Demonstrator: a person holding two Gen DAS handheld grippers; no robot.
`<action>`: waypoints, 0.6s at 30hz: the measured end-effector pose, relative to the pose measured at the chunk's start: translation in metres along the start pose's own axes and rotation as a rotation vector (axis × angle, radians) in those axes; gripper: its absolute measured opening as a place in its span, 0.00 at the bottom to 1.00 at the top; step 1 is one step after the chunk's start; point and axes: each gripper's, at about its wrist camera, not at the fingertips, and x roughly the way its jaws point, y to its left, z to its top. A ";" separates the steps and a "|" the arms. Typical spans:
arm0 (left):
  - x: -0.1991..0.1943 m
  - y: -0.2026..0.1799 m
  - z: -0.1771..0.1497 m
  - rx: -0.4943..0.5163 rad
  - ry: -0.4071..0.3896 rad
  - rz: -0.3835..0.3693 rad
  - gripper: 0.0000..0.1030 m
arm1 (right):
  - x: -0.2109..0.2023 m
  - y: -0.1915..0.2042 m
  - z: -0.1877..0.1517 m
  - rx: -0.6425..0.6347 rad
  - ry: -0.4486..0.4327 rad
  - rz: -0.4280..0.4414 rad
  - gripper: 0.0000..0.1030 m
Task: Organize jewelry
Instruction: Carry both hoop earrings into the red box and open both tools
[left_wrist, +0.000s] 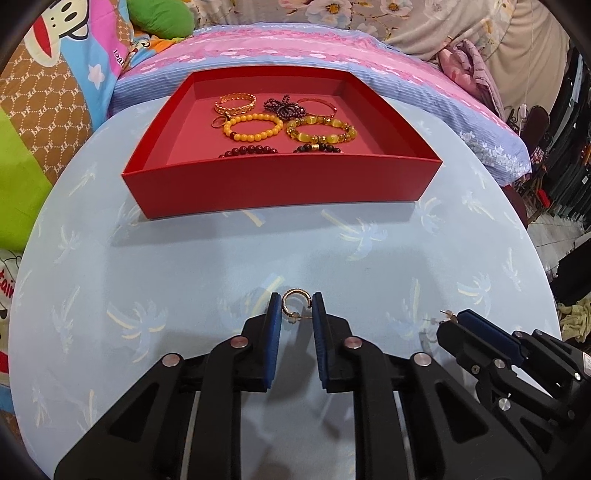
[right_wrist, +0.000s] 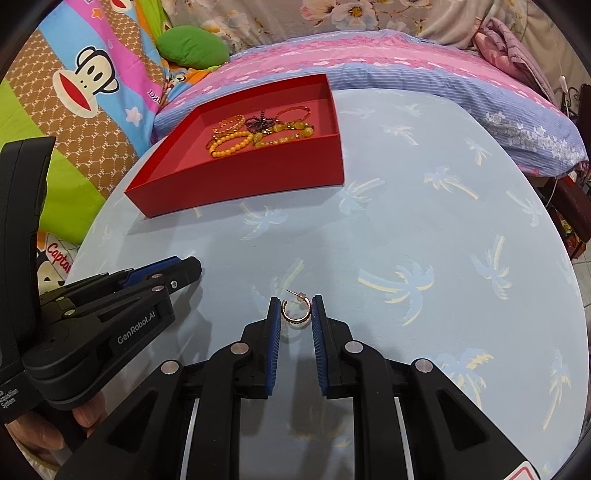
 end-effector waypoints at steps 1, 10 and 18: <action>-0.003 0.001 0.000 -0.004 -0.002 -0.001 0.16 | -0.001 0.002 0.001 -0.004 -0.003 0.003 0.15; -0.023 0.008 0.011 -0.022 -0.041 -0.005 0.16 | -0.014 0.026 0.025 -0.052 -0.064 0.029 0.15; -0.031 0.016 0.039 -0.037 -0.084 -0.005 0.16 | -0.016 0.039 0.058 -0.086 -0.120 0.036 0.16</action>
